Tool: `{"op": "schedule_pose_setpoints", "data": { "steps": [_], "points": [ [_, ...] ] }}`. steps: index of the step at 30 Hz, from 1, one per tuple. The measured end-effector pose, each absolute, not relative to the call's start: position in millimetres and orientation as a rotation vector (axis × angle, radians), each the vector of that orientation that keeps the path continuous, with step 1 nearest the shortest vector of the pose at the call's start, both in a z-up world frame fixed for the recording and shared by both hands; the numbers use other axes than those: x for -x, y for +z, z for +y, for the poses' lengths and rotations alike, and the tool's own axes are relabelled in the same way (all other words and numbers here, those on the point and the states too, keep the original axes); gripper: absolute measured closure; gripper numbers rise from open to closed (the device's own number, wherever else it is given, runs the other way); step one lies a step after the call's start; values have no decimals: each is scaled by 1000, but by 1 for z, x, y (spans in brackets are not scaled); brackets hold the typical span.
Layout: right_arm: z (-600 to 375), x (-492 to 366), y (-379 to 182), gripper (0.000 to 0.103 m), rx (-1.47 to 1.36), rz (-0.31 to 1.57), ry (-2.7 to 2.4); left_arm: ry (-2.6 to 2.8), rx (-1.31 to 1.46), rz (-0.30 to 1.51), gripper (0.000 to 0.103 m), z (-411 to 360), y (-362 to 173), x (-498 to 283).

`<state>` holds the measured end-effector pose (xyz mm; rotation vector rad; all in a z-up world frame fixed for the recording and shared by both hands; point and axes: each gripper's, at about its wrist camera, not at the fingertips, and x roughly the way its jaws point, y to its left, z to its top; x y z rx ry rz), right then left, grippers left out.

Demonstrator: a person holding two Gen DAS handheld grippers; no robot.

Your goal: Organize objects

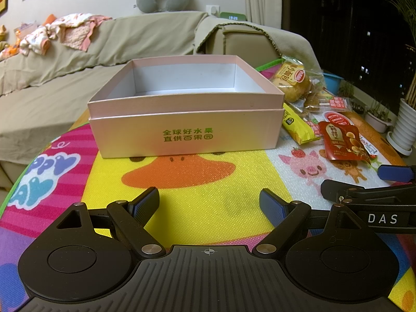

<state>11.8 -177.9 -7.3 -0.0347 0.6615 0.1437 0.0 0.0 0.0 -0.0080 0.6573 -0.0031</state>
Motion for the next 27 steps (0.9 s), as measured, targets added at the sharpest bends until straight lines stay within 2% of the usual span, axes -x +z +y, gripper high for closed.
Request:
{"op": "schedule_pose_setpoints", "data": {
  "steps": [27],
  "points": [
    [-179,-12,-7,0,33,667,146,-2,5,658,14,0,0,0]
  ]
}}
